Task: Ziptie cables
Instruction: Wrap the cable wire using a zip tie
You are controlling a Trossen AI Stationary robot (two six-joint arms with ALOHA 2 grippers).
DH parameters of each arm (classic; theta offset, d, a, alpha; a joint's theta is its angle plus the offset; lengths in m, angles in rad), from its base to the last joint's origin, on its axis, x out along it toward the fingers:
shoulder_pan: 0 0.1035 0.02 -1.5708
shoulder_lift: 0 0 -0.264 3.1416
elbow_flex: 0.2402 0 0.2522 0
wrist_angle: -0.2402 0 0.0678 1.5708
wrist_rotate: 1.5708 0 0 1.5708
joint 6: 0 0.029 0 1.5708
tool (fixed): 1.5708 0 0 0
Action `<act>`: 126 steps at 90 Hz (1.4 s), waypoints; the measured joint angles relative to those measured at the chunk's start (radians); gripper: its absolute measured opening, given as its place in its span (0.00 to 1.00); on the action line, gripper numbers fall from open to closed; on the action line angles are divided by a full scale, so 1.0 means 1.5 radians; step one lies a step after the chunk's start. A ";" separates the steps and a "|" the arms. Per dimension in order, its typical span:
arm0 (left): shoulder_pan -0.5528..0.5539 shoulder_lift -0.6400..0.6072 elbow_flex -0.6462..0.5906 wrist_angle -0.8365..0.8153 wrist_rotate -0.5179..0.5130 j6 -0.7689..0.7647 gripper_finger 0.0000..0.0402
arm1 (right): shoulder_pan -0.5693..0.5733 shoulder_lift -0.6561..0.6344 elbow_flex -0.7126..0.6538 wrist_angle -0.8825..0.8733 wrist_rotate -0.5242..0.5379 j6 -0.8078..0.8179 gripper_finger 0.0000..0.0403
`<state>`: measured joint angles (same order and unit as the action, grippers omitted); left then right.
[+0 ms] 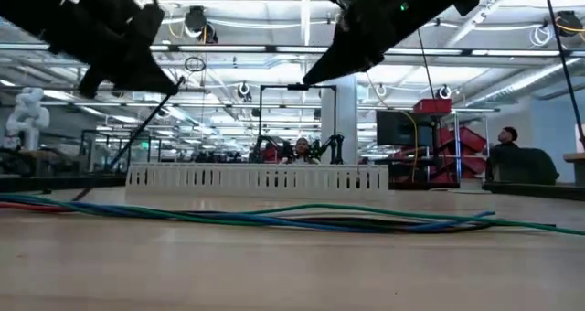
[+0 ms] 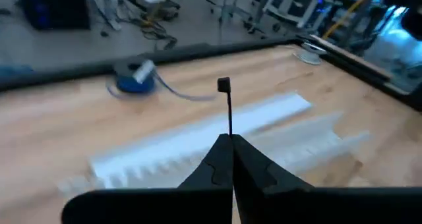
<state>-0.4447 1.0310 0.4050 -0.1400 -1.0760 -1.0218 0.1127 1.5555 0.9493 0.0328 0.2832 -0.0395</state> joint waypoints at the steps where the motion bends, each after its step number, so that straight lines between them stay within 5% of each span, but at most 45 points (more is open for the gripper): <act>1: -0.004 0.003 -0.001 0.001 -0.001 -0.006 0.00 | 0.001 0.000 0.000 0.000 0.000 0.001 0.00; 19: -0.064 0.079 0.005 0.025 -0.019 -0.065 0.00 | 0.005 0.000 0.000 0.005 0.000 -0.001 0.00; 37: -0.099 0.111 0.006 0.095 -0.058 0.019 0.00 | 0.005 0.000 0.000 0.048 -0.004 -0.006 0.00; 51: -0.100 0.111 0.006 0.115 -0.071 0.041 0.00 | 0.004 0.018 0.002 0.133 -0.150 0.010 0.00; 70: -0.103 0.111 0.006 0.123 -0.080 0.030 0.00 | 0.010 0.099 0.000 0.106 -0.171 0.031 0.00; 92: -0.112 0.152 0.006 0.122 -0.127 -0.046 0.00 | 0.021 0.177 0.023 0.142 -0.357 0.069 0.01; 126: -0.126 0.221 0.006 0.111 -0.015 -0.025 0.00 | 0.039 0.312 0.223 0.104 -0.323 0.035 0.31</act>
<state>-0.6334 1.3621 0.4137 0.0266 -1.0992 -1.0595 0.1717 2.0241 1.2838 0.1881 -0.2016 0.0131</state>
